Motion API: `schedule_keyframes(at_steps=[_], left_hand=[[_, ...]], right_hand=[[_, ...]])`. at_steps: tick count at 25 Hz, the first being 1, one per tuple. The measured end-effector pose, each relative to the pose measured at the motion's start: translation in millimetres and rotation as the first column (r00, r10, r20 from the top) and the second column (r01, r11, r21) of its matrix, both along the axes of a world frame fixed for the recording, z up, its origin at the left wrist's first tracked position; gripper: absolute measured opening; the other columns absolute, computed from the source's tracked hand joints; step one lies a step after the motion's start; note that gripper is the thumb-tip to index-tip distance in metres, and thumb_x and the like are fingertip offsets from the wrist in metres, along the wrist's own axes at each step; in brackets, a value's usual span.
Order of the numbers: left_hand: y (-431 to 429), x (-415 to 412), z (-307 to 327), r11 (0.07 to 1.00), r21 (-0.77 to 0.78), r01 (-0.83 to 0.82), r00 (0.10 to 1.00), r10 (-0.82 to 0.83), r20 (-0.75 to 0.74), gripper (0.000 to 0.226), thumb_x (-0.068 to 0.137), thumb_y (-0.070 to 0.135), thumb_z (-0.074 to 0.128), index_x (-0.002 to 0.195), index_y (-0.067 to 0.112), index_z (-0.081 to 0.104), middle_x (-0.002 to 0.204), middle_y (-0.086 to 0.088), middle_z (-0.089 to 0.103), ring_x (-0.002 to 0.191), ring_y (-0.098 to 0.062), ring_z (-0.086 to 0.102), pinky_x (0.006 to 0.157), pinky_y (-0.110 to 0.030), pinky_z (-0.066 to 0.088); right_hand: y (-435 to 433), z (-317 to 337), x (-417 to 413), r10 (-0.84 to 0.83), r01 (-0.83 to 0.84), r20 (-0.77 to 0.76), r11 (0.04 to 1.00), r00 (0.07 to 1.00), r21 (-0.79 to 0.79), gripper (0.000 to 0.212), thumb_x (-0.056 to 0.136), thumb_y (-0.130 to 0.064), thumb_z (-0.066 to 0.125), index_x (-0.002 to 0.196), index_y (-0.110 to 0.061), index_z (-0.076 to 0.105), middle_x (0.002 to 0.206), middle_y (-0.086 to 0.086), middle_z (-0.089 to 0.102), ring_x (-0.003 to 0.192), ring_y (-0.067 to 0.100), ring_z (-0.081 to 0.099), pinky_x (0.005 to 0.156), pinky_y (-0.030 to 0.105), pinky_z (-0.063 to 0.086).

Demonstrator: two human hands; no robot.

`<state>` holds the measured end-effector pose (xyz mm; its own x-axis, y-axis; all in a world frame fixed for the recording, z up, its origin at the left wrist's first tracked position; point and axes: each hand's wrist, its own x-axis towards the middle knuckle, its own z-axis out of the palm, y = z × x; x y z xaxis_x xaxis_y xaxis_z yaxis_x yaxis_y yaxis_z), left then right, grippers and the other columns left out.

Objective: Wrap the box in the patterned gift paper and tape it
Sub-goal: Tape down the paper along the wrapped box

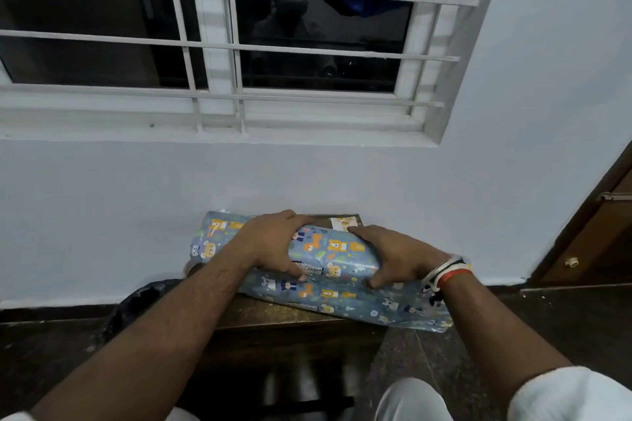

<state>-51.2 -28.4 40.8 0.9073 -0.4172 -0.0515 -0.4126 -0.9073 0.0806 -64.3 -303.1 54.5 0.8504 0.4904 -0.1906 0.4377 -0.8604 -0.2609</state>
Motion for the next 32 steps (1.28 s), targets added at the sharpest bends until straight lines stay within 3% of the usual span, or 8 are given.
schedule_keyframes(at_steps=[7,16,19,22,24,27,29,32], left_hand=[[-9.7,11.9,1.9,0.998,0.063,-0.004,1.0,0.004,-0.008,0.11,0.053,0.071,0.086,0.143,0.028,0.042,0.132,0.004,0.059,0.115,-0.021,0.058,0.097,-0.036,0.046],[-13.1,10.9,28.7,0.999,0.04,0.003,0.997,-0.001,-0.071,0.093,0.046,0.078,0.083,0.123,0.035,0.052,0.111,0.01,0.067,0.096,-0.016,0.062,0.086,-0.035,0.052],[-12.8,10.1,34.3,0.989,-0.105,-0.102,0.977,0.08,-0.197,0.093,0.042,0.081,0.083,0.12,0.039,0.056,0.108,0.015,0.068,0.096,-0.012,0.064,0.089,-0.037,0.054],[-16.3,0.5,16.0,0.993,-0.074,-0.096,0.988,0.086,-0.129,0.11,0.042,0.089,0.076,0.135,0.038,0.05,0.123,0.012,0.067,0.107,-0.016,0.064,0.096,-0.037,0.051],[-16.1,-7.8,6.5,0.995,-0.087,-0.04,0.995,0.032,-0.093,0.112,0.043,0.093,0.071,0.139,0.041,0.048,0.128,0.015,0.066,0.111,-0.014,0.063,0.098,-0.036,0.05],[13.6,-3.8,23.0,0.945,-0.308,-0.11,0.975,0.042,-0.218,0.073,0.069,0.09,0.06,0.127,0.045,0.062,0.119,0.017,0.069,0.106,-0.01,0.064,0.095,-0.033,0.05],[63.3,10.9,29.1,0.855,-0.47,-0.22,0.974,0.167,-0.152,0.038,0.091,0.066,0.06,0.11,0.035,0.071,0.112,0.011,0.072,0.105,-0.012,0.066,0.093,-0.031,0.049],[147.0,12.8,-3.8,0.867,-0.398,-0.301,0.951,0.302,-0.062,0.002,0.089,0.034,0.07,0.09,0.035,0.07,0.099,0.007,0.074,0.097,-0.017,0.068,0.088,-0.029,0.05]], right_hand=[[12.1,-26.2,-10.1,-0.042,0.059,0.193,0.994,0.98,-0.087,0.119,0.078,-0.039,0.084,0.164,-0.019,0.004,0.17,0.009,0.013,0.155,0.031,0.015,0.126,0.042,0.014],[22.1,-17.1,-19.6,0.014,0.01,0.333,0.998,0.943,-0.068,0.113,0.08,-0.053,0.08,0.163,-0.035,0.007,0.167,0.005,0.021,0.153,0.031,0.02,0.125,0.05,0.012],[28.3,-7.5,-9.7,0.026,0.001,0.342,0.997,0.939,-0.081,0.111,0.079,-0.06,0.078,0.162,-0.04,0.008,0.169,0.004,0.02,0.153,0.03,0.023,0.123,0.05,0.017],[38.7,-3.3,-1.2,0.029,0.015,0.266,0.987,0.963,-0.161,0.118,0.077,-0.055,0.081,0.163,-0.039,0.001,0.171,0.002,0.012,0.149,0.036,0.027,0.118,0.053,0.027],[44.8,-4.3,0.3,0.044,0.02,0.263,0.972,0.964,-0.236,0.12,0.074,-0.054,0.082,0.163,-0.035,0.003,0.167,-0.001,0.025,0.139,0.037,0.031,0.111,0.051,0.035],[47.8,-5.3,-6.8,0.022,0.056,0.286,0.964,0.958,-0.259,0.114,0.07,-0.054,0.084,0.16,-0.036,0.016,0.154,-0.006,0.039,0.133,0.032,0.032,0.105,0.05,0.04],[46.7,-8.1,-14.0,0.002,0.08,0.306,0.963,0.952,-0.256,0.111,0.071,-0.056,0.082,0.159,-0.038,0.016,0.153,-0.009,0.038,0.134,0.03,0.031,0.105,0.05,0.04],[48.0,-6.5,-20.4,-0.015,0.097,0.313,0.964,0.95,-0.247,0.108,0.076,-0.057,0.078,0.159,-0.04,0.011,0.156,-0.014,0.033,0.135,0.027,0.029,0.106,0.047,0.04]])
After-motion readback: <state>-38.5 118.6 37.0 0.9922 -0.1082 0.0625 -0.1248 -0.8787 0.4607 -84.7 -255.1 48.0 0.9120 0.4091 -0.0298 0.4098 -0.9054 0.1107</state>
